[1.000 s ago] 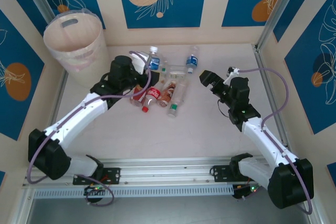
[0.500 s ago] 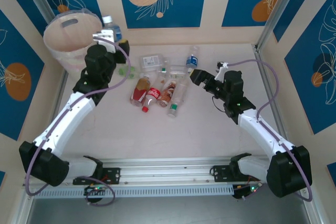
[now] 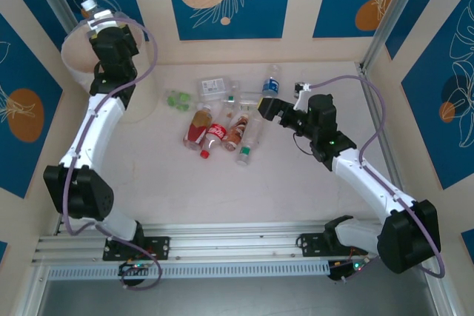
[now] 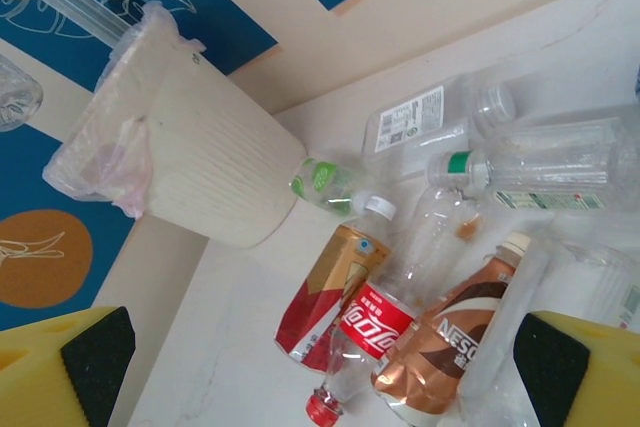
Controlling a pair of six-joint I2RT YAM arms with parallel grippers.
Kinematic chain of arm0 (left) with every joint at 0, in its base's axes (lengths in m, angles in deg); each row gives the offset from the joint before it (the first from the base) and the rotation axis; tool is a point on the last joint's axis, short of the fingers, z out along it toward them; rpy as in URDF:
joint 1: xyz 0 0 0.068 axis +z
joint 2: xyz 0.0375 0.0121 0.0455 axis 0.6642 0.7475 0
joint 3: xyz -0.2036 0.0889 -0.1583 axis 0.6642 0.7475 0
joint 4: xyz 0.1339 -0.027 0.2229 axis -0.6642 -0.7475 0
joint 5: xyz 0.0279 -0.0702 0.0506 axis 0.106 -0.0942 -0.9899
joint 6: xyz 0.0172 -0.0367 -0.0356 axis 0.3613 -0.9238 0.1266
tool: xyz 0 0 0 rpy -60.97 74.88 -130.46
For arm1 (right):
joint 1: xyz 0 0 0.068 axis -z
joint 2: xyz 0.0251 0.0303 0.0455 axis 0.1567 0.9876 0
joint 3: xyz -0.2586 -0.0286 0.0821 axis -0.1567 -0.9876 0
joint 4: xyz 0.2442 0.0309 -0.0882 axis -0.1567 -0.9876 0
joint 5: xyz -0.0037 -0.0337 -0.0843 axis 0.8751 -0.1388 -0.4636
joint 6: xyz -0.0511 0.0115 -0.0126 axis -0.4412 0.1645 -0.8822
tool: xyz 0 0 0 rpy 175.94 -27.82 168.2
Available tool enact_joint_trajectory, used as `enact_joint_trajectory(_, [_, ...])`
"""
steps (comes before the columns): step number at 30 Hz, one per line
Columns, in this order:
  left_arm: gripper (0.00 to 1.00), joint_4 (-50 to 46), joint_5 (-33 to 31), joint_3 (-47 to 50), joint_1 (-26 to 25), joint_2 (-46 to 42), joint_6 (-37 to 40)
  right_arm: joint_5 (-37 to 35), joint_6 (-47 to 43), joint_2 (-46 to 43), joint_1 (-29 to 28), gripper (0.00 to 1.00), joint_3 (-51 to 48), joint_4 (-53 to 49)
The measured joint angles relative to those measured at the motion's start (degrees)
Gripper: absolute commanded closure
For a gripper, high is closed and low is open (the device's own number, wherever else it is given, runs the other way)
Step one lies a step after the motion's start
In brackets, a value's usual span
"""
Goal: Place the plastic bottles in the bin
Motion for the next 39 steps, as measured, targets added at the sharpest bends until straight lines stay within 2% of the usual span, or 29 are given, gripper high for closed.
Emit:
enact_joint_trajectory(5, [0.98, -5.60, 3.45, -2.80, 5.49, 3.93, -4.57, 0.00, 0.04, 1.51, 0.00, 0.00, 0.61, -1.07])
enact_joint_trajectory(10, [0.81, -10.05, 6.78, -3.41, 7.17, 5.81, -7.17, 0.02, 0.26, 2.95, 0.00, 0.00, 1.51, -1.64])
enact_joint_trajectory(17, [0.65, -14.38, 13.97, -3.61, 7.17, 6.84, -9.49, 0.04, 0.48, 4.98, 0.00, 0.00, 3.89, -3.65])
enact_joint_trajectory(19, [0.55, -15.52, 15.41, -3.67, 7.17, 6.86, -9.90, 0.07, 0.68, 5.64, 0.00, 0.00, 4.33, -4.07])
enact_joint_trajectory(22, [0.34, -17.55, 15.91, -4.52, 7.17, 7.23, -10.14, 0.17, 0.72, 6.36, 0.00, 0.00, 4.68, -4.46])
enact_joint_trajectory(25, [0.22, -19.23, 16.09, -5.88, 7.21, 7.96, -10.10, 0.31, 0.87, 6.88, 0.00, 0.00, 5.03, -5.20])
enact_joint_trajectory(30, [0.15, -21.14, 17.99, -7.50, 7.21, 8.33, -10.49, 0.44, 0.94, 6.93, 0.00, 0.01, 5.27, -5.81])
enact_joint_trajectory(35, [0.02, -23.06, 20.76, -9.70, 7.19, 8.35, -10.69, 0.09, 1.38, 6.93, 0.00, 0.00, 5.27, -5.84])
enact_joint_trajectory(39, [0.00, -23.37, 21.90, -10.67, 7.19, 8.33, -10.54, -0.44, 1.79, 6.91, 0.00, 0.00, 5.27, -6.05])
